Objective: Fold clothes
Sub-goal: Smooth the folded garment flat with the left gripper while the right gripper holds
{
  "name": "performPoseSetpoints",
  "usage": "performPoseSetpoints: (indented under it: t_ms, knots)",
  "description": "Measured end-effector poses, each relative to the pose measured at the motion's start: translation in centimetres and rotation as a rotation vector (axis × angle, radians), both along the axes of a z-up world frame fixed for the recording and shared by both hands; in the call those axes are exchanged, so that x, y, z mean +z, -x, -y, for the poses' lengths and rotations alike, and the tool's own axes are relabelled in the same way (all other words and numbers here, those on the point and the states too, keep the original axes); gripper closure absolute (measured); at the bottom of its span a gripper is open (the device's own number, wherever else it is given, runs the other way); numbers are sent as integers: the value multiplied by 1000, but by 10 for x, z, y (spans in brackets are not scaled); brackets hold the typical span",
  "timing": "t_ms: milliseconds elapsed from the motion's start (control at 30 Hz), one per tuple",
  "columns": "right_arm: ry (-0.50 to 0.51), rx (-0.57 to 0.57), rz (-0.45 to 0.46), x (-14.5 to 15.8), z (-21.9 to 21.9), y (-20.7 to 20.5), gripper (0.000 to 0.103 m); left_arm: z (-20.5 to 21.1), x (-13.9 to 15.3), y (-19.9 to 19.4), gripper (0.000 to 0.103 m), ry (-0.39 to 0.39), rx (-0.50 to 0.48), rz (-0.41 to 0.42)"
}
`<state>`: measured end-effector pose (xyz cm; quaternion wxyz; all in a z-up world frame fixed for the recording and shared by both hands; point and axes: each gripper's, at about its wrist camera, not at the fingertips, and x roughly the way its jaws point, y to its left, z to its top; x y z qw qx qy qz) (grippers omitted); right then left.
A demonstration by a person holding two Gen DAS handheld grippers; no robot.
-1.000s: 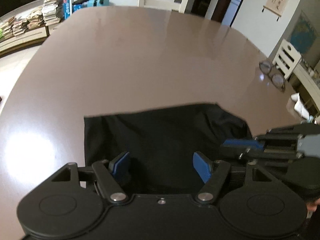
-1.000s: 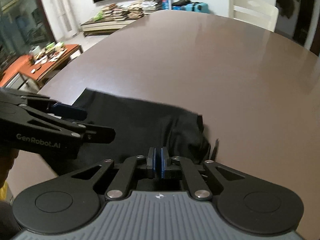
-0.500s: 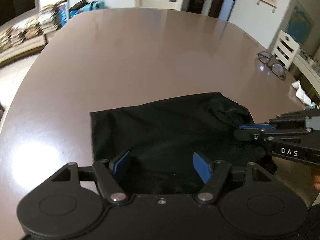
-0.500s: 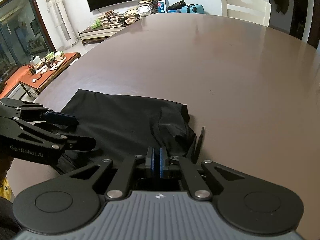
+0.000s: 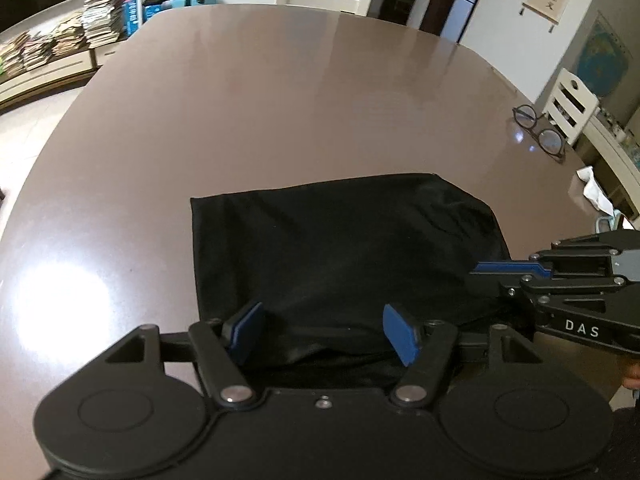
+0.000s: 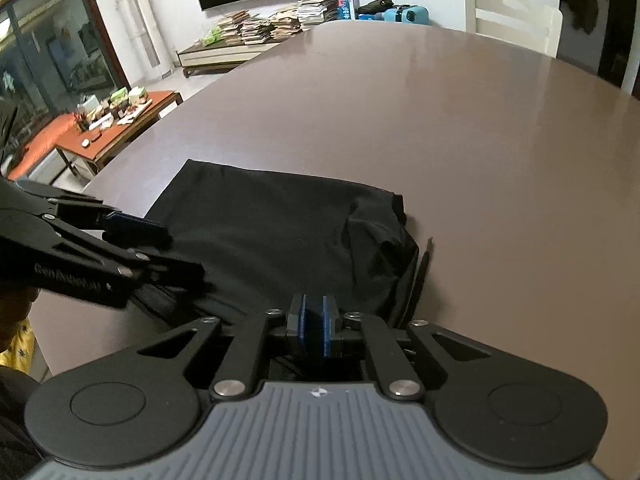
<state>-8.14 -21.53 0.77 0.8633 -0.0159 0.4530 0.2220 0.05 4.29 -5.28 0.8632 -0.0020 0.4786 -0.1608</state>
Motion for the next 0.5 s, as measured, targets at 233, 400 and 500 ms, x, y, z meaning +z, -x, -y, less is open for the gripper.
performPoseSetpoints:
  t_ms: [233,400,500]
  knots:
    - [-8,-41,-4,-3,-2,-1,97,3,0,-2,38,-34,-14,0]
    - [5,-62,-6,-4,-7,2,97,5,1,-5,38,-44,-20,-16]
    - [10,-81,-6,-4,-9,4,97,7,1,-5,38,-57,-29,-18]
